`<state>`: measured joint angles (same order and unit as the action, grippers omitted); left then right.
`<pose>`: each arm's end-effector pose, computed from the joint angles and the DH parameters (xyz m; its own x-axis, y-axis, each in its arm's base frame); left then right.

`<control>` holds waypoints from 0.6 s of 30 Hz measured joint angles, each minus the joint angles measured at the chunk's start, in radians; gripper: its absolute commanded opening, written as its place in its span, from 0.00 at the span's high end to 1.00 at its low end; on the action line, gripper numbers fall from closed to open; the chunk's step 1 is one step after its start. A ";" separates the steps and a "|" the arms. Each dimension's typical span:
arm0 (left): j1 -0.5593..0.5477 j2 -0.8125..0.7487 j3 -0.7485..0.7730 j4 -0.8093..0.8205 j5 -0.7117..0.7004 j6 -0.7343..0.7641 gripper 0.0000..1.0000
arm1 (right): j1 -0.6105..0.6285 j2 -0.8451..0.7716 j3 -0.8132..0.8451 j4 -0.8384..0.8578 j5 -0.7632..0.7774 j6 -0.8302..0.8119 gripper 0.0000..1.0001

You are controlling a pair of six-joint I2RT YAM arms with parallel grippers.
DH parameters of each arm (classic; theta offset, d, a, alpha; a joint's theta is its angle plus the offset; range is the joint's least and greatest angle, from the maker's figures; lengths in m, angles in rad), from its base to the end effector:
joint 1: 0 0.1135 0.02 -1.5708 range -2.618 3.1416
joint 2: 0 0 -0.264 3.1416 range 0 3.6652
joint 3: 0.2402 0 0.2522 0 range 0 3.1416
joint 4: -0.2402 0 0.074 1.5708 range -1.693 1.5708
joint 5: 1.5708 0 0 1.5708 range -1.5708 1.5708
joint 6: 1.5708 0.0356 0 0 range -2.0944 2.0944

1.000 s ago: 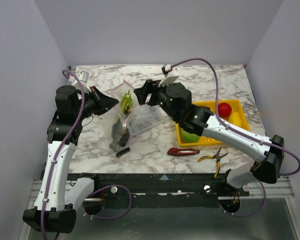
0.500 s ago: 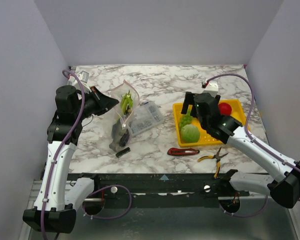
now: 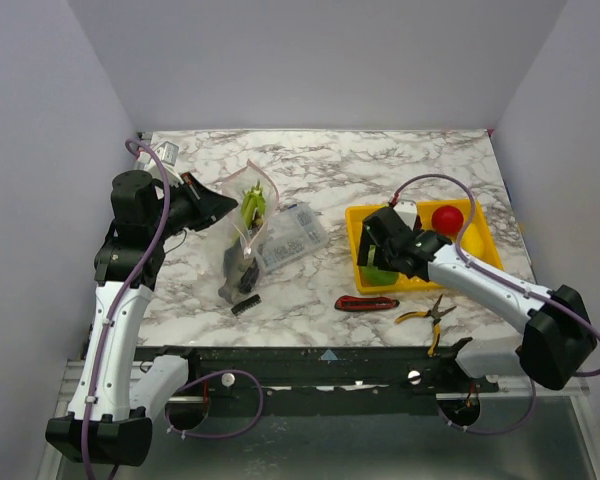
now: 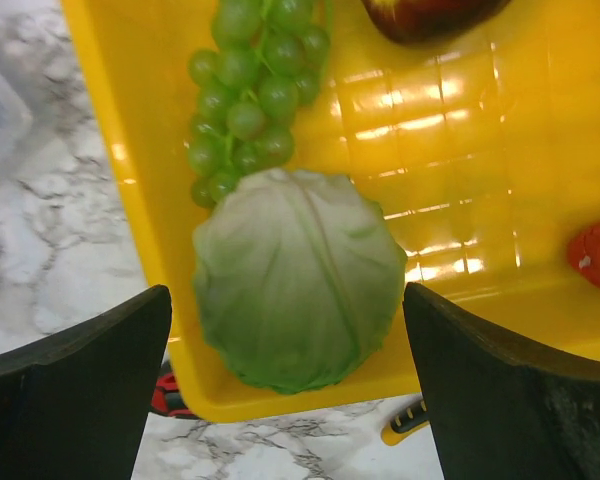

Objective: Place the food in the zip-top bag and seal the zipper
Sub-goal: Pick up the fake vegetable from the bin.

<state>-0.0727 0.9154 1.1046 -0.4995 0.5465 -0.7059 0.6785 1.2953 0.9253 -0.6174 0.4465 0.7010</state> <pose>0.1860 -0.0321 0.3959 -0.5922 -0.5126 -0.6217 0.2253 0.6355 -0.7385 0.2095 0.1492 0.2463 -0.7422 0.1489 -0.6534 0.1280 0.9886 0.0799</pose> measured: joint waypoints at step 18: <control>0.000 0.004 0.000 0.002 0.000 0.002 1.00 | 0.000 0.017 -0.124 0.096 0.050 0.065 0.73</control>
<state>-0.0727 0.9195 1.1046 -0.4976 0.5468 -0.7044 0.6785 1.3121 0.8013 -0.5217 0.4965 0.7658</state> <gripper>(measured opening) 0.012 0.388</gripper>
